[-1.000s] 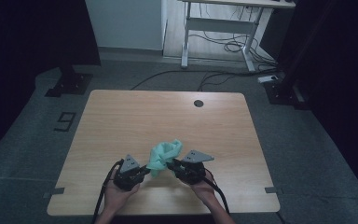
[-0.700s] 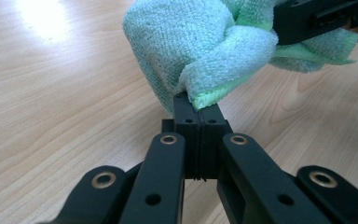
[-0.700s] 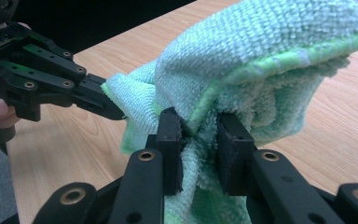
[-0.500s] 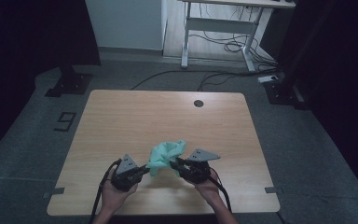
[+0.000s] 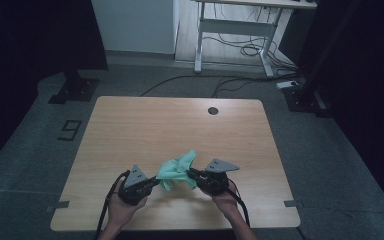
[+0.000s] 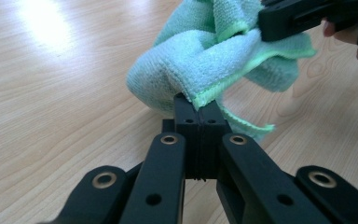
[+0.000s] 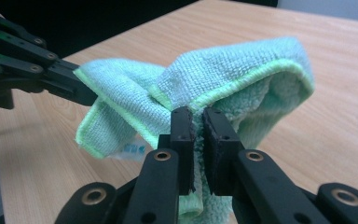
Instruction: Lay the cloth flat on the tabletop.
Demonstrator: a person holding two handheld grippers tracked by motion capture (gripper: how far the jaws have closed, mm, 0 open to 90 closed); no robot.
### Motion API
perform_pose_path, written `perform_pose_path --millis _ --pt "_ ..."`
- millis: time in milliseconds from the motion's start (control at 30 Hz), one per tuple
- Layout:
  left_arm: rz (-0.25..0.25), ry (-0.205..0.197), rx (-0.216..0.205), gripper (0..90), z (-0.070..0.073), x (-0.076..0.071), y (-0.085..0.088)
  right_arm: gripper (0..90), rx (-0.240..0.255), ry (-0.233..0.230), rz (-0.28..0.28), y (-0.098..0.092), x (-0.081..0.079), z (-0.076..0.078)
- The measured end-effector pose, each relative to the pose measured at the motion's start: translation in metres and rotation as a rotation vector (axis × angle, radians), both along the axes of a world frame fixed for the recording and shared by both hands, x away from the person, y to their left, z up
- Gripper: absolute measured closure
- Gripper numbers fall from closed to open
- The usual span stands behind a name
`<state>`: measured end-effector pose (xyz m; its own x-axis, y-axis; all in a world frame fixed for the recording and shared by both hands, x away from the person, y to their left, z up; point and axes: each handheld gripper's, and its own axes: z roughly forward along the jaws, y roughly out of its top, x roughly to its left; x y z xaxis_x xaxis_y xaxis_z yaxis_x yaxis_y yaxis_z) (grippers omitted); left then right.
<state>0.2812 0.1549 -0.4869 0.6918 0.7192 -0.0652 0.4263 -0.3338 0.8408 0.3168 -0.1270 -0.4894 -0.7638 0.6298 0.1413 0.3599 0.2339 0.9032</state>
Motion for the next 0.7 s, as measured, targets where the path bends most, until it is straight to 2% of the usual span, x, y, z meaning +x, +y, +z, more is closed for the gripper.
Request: perform_pose_path --millis 233,367,467,500,600,700 --pt "-0.016 -0.032 -0.011 89.5 0.011 -0.005 -0.001 81.2 0.027 -0.024 -0.001 -0.004 -0.007 0.014" --pt "-0.019 -0.04 0.008 89.4 0.013 -0.007 -0.001 74.0 0.032 -0.024 -0.009 -0.008 -0.007 0.017" --pt "-0.006 -0.019 0.034 89.5 0.007 -0.004 0.0 71.3 -0.004 -0.025 -0.061 -0.013 -0.003 0.013" --pt "-0.004 -0.01 0.035 89.5 0.005 -0.003 0.002 70.8 -0.007 -0.012 -0.072 -0.016 -0.001 0.011" --pt "-0.016 0.005 0.029 89.5 0.002 -0.002 0.002 68.3 -0.002 0.0 -0.069 -0.021 0.003 0.008" --pt "-0.021 0.006 0.033 89.5 0.002 -0.002 0.001 58.5 -0.004 0.008 -0.048 -0.013 0.004 0.005"
